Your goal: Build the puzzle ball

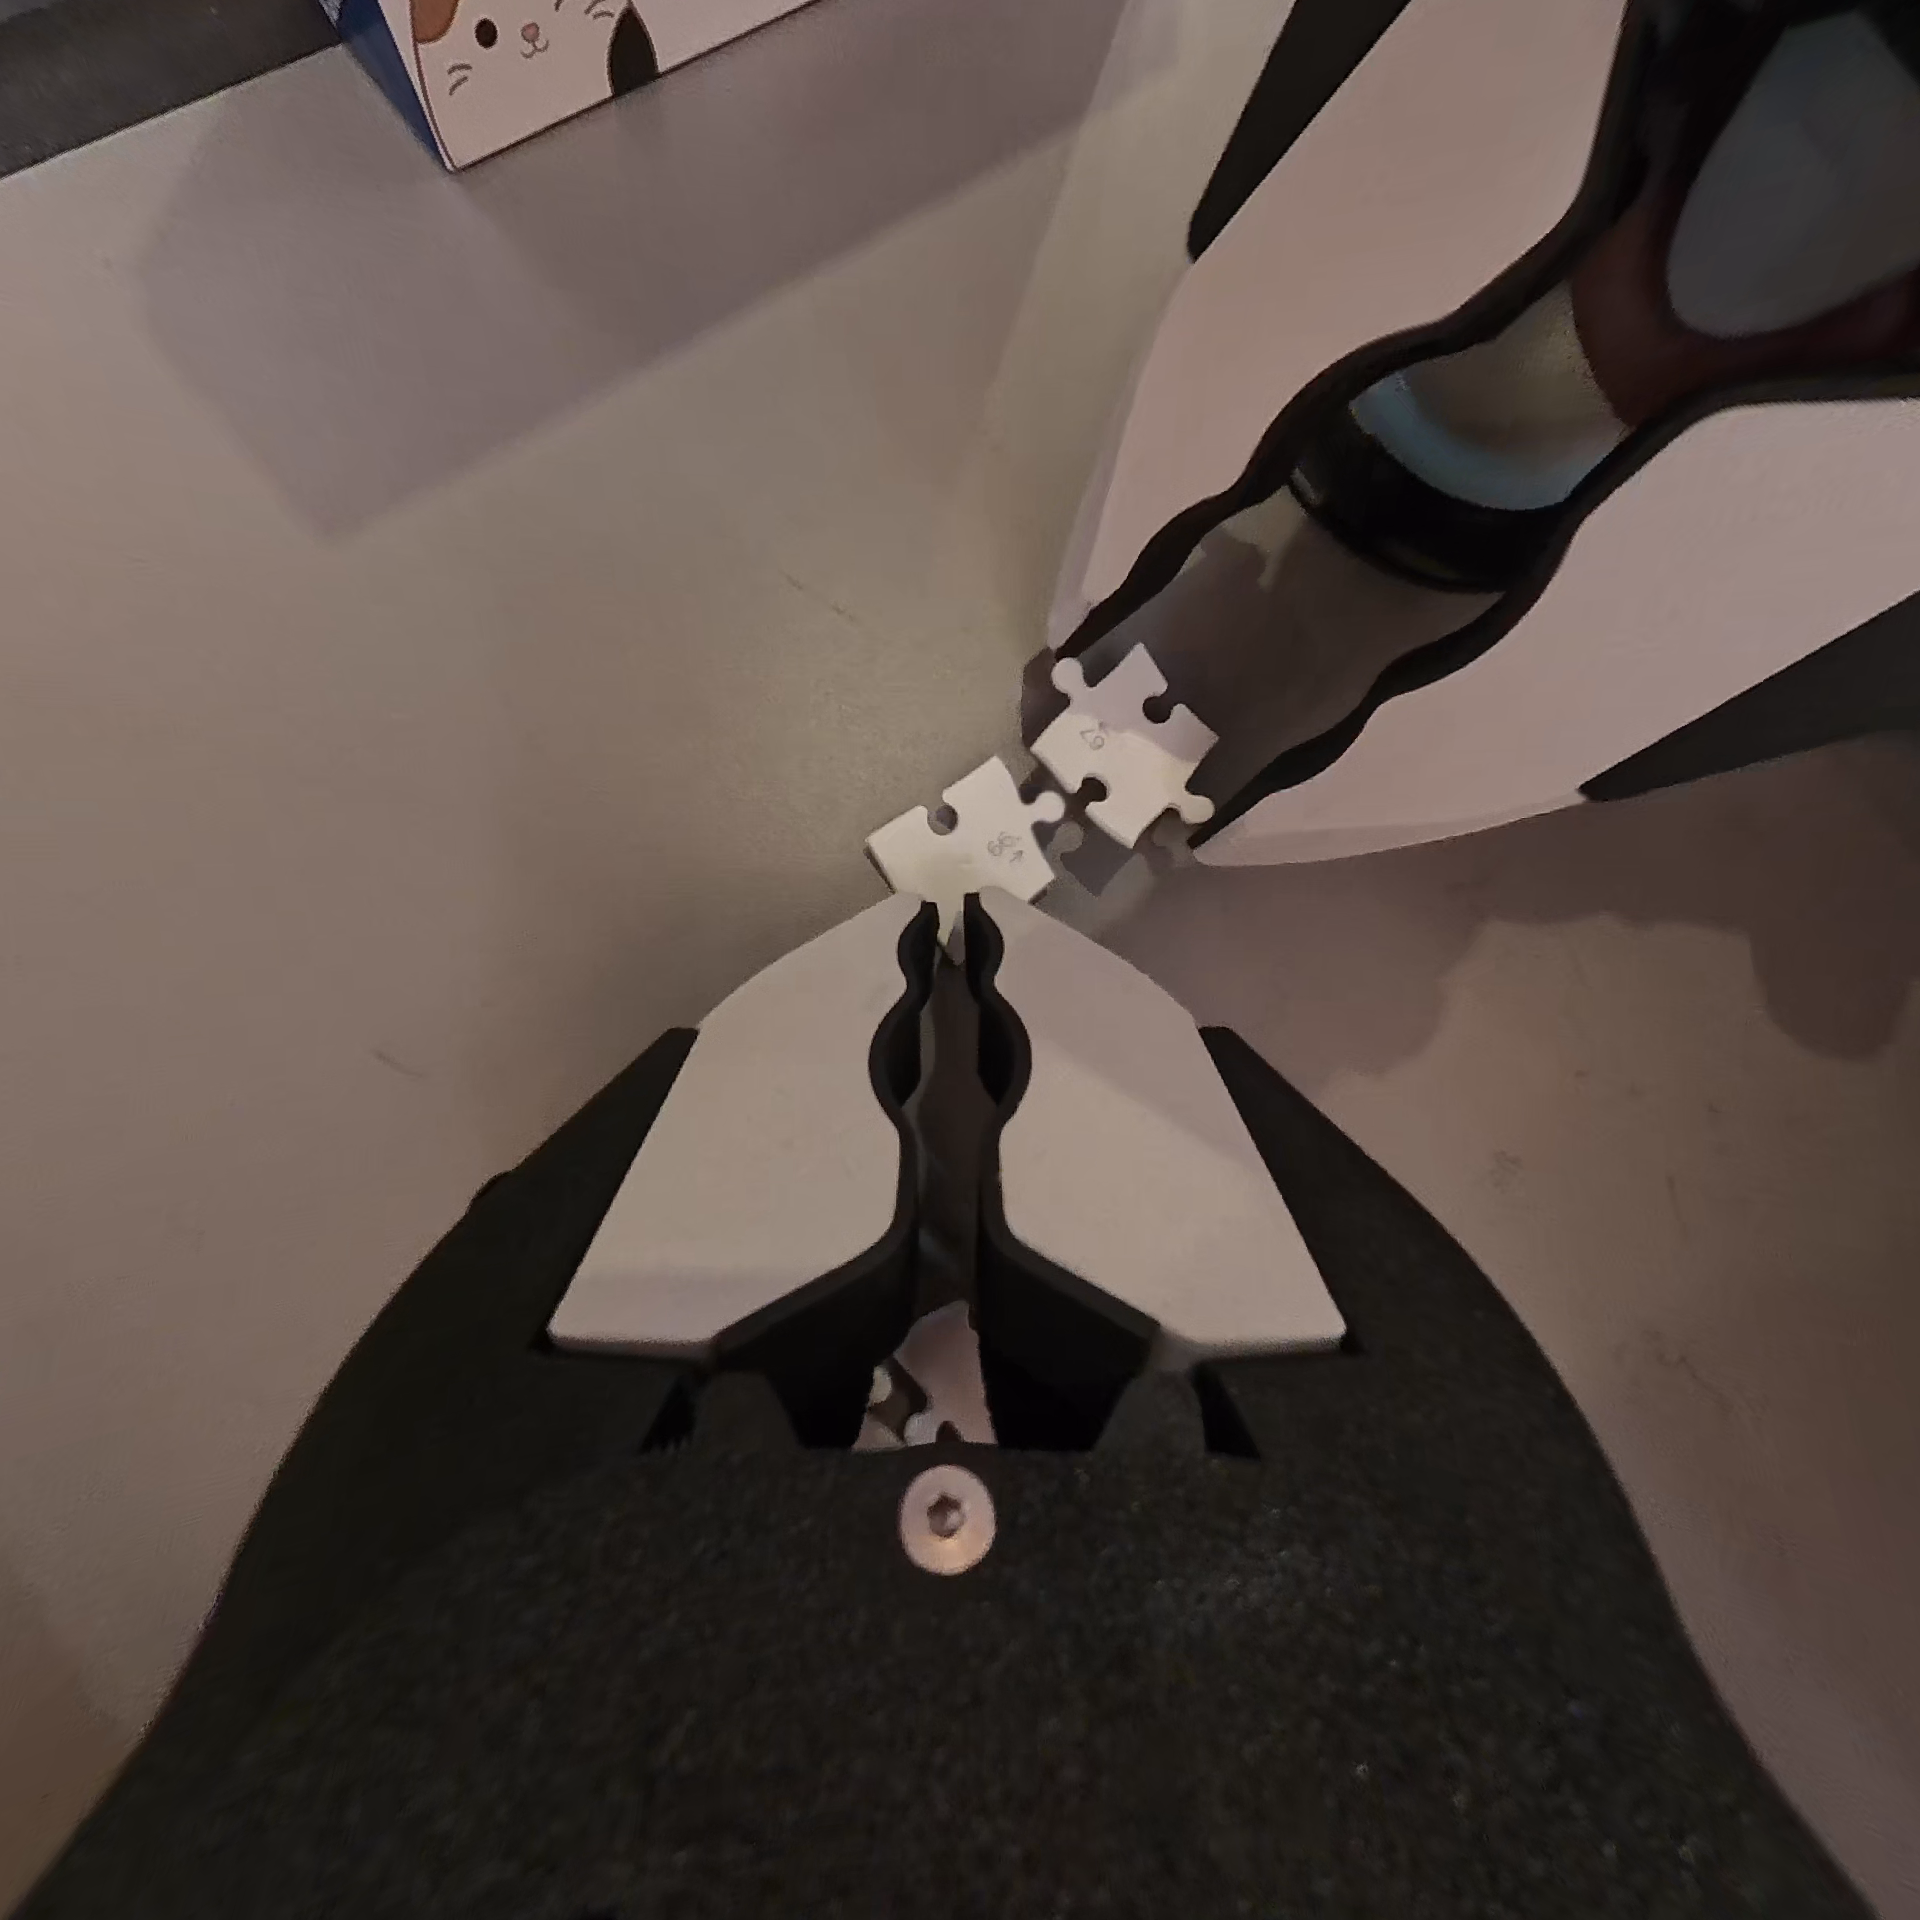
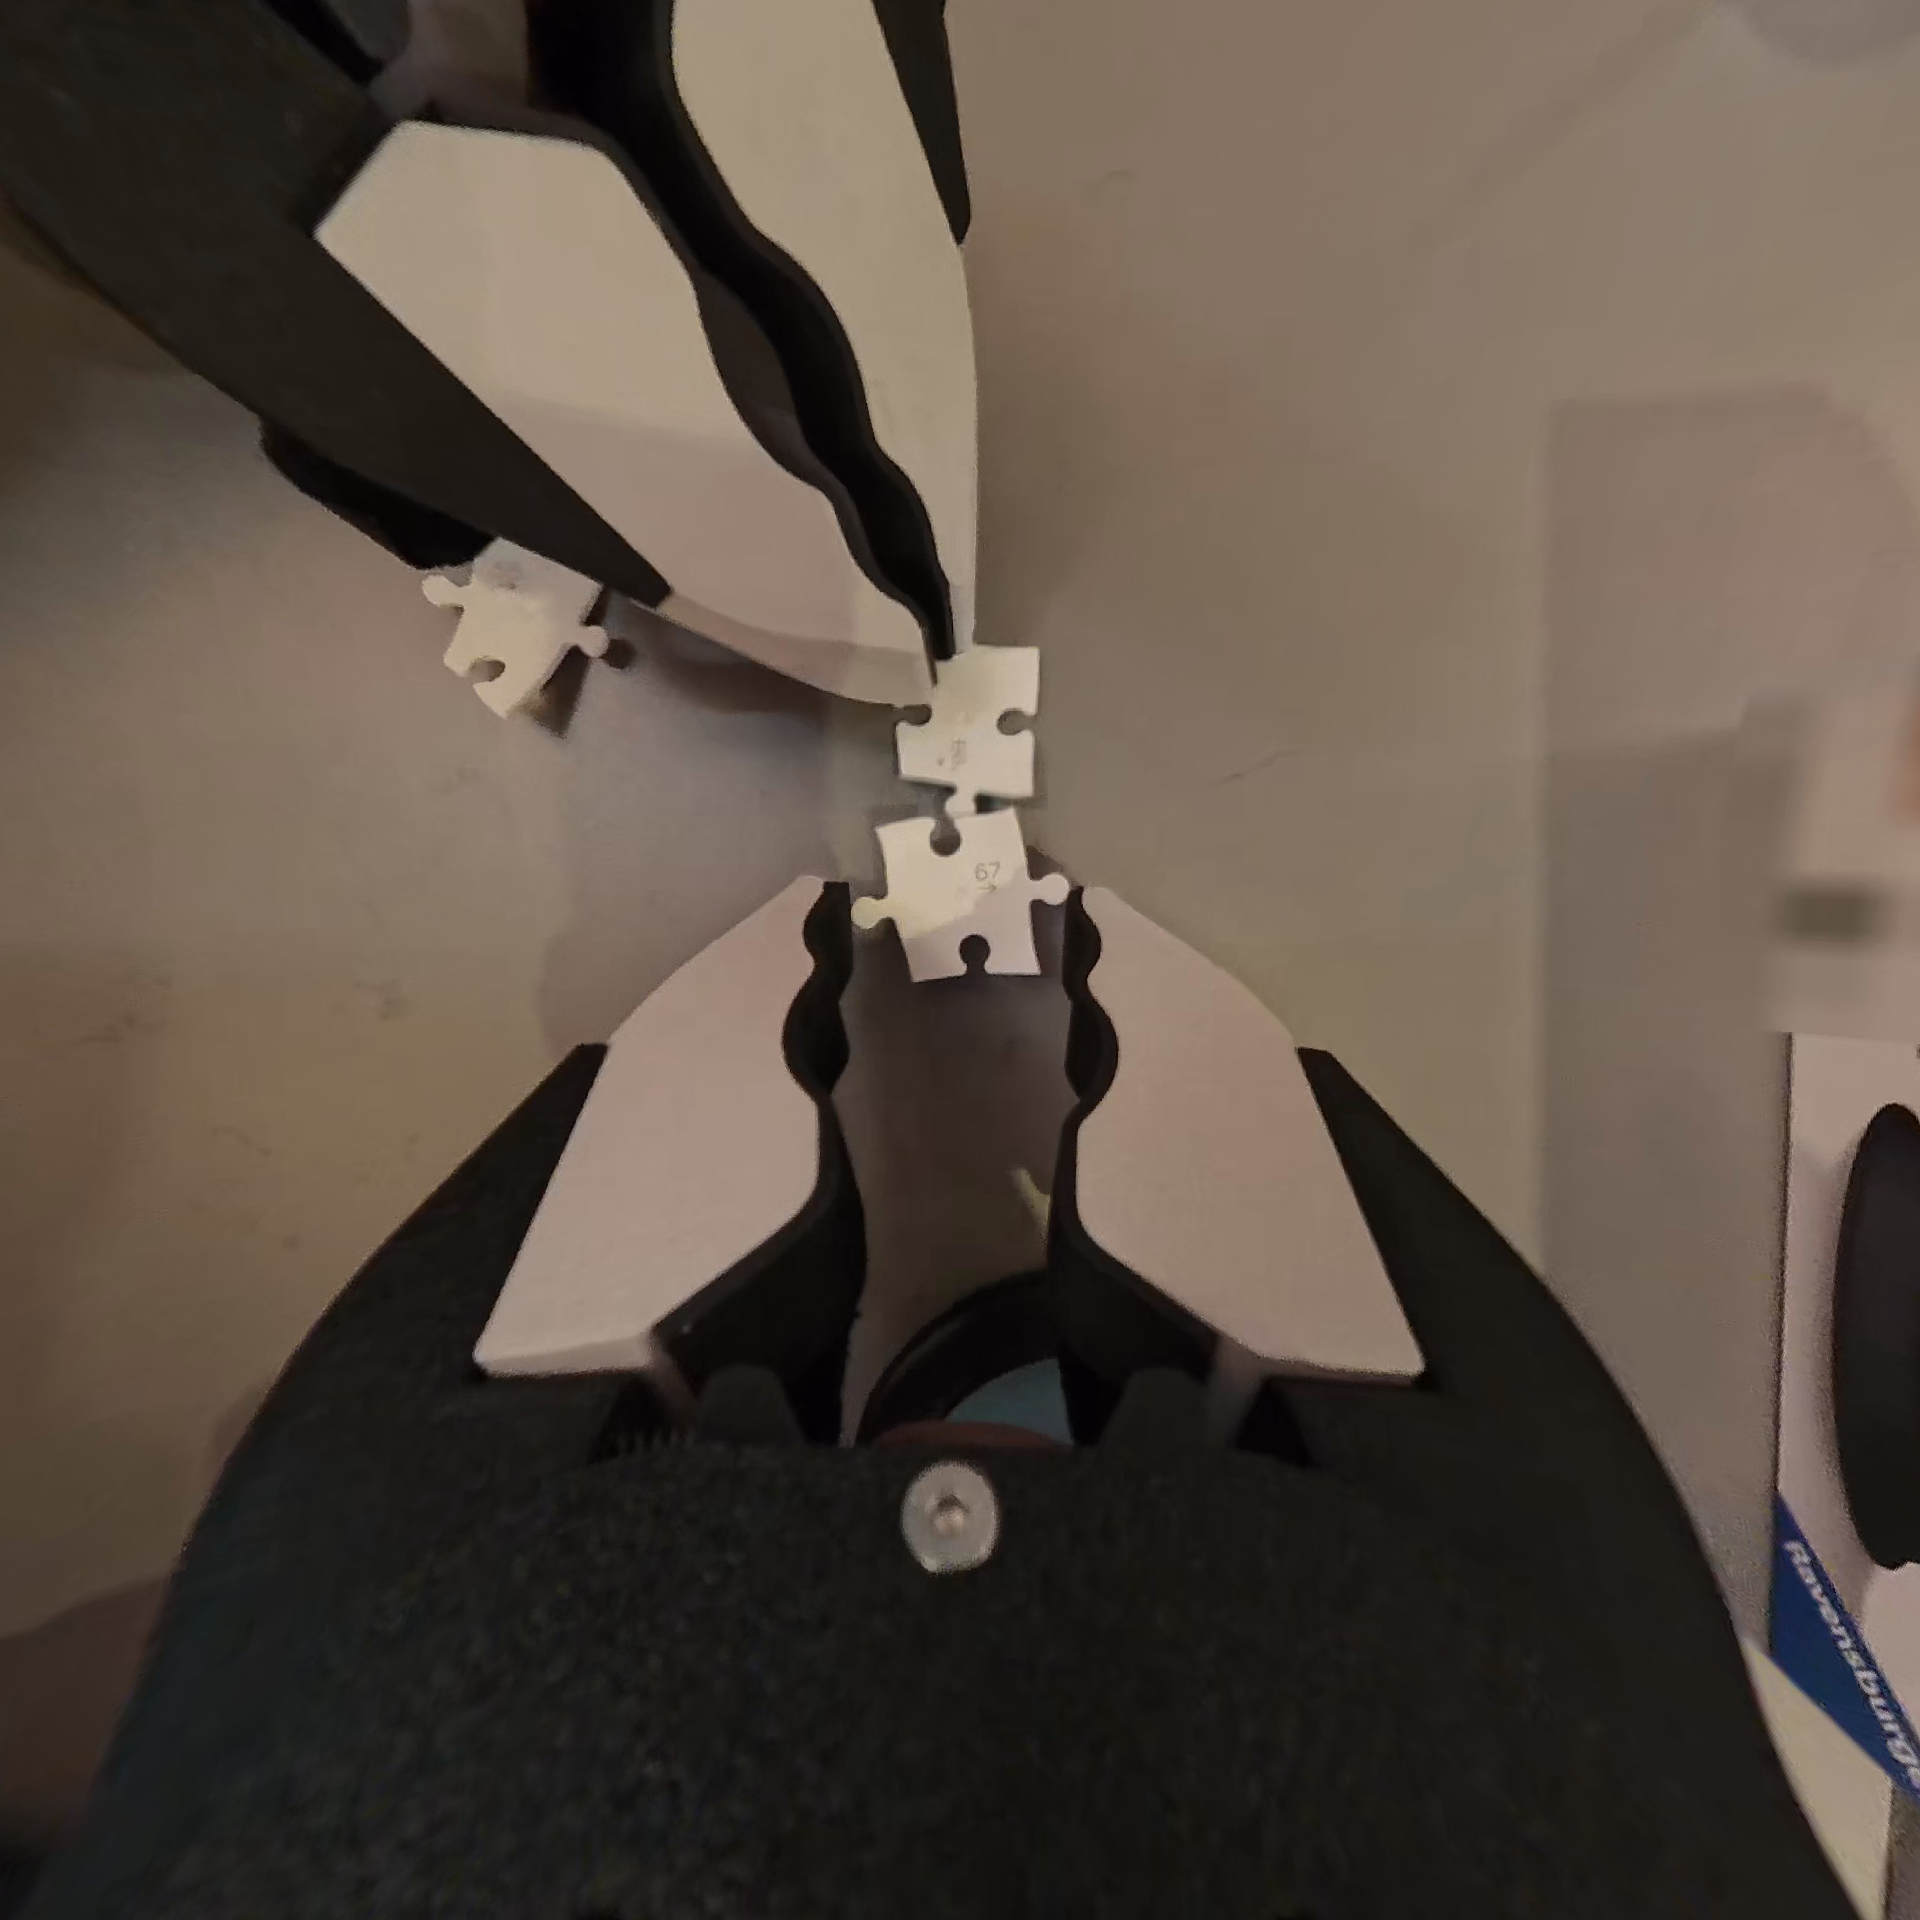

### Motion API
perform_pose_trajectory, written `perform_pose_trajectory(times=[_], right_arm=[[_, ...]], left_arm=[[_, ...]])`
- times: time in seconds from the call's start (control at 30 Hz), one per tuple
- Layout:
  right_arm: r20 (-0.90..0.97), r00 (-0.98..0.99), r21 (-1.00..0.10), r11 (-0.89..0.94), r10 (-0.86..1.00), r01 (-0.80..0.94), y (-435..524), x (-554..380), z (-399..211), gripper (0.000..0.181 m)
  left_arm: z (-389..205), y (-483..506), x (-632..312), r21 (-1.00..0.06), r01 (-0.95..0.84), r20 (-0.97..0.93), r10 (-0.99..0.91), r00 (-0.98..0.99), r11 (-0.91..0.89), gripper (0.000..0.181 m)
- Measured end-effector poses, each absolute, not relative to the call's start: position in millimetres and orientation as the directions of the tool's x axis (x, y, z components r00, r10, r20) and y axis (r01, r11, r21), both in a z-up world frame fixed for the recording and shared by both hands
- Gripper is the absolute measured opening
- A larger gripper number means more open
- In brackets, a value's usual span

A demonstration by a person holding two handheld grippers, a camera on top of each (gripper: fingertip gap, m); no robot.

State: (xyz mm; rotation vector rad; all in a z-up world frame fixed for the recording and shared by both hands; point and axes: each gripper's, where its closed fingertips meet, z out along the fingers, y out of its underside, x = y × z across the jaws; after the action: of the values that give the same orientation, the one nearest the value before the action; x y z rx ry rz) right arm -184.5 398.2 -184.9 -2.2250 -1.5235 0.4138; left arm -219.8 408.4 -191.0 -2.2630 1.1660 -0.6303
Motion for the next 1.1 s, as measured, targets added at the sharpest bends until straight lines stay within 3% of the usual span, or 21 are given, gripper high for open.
perform_pose_trajectory(times=[1.1], right_arm=[[-0.003,0.401,-0.426,-0.364,0.916,0.828,392,-186,-193,0.044]], left_arm=[[-188,397,-217,-0.630,-0.576,0.199,-0.824,0.530,-0.522,0.005]])
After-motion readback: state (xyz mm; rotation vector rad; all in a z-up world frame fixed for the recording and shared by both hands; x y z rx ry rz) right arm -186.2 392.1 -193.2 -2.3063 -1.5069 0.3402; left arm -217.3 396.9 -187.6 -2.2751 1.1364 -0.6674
